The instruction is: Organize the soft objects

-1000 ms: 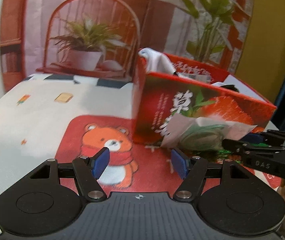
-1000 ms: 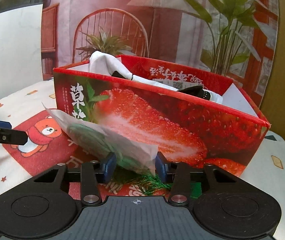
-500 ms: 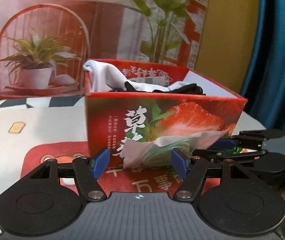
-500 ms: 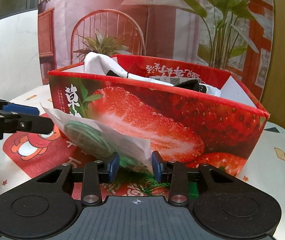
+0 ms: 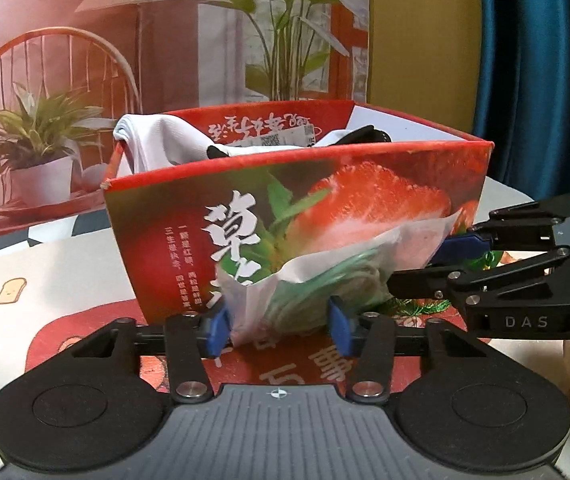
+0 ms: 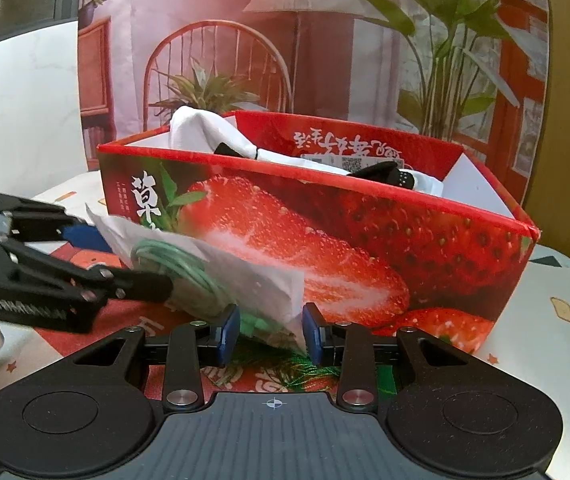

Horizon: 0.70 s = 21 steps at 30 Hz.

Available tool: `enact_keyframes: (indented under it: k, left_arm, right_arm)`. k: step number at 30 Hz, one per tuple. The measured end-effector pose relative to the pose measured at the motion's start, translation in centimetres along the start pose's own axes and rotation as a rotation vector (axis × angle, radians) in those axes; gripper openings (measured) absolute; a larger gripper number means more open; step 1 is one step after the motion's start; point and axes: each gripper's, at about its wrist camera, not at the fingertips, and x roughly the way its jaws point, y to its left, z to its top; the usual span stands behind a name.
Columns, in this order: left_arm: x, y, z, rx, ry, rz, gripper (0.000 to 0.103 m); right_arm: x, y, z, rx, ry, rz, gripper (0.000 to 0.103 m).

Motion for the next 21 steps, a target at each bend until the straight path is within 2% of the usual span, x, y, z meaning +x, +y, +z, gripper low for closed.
enact_keyframes:
  k: [4, 6, 7, 9, 12, 21]
  left_arm:
    - [-0.1, 0.1, -0.1, -0.006, 0.000, 0.000, 0.039]
    - [-0.1, 0.2, -0.1, -0.018, 0.005, -0.002, 0.027]
    - [-0.1, 0.3, -0.1, -0.027, 0.008, 0.000, 0.025]
    - [-0.5, 0.4, -0.1, -0.050, 0.008, 0.007, 0.024]
    - [-1.1, 0.6, 0.0, -0.083, 0.003, -0.001, 0.023]
    - [-4.7, 0.1, 1.5, -0.134, -0.065, -0.021, 0.023]
  right_arm:
    - [0.1, 0.1, 0.1, -0.005, -0.004, 0.012, 0.032]
    - [0.1, 0.2, 0.1, -0.003, -0.009, 0.018, 0.032]
    - [0.1, 0.3, 0.1, -0.002, -0.010, 0.018, 0.031]
    - [0.0, 0.3, 0.1, 0.004, -0.011, 0.017, 0.023]
    - [-0.4, 0.3, 0.1, 0.017, -0.021, 0.028, 0.018]
    - [-3.4, -0.1, 1.4, 0.053, -0.091, 0.034, 0.017]
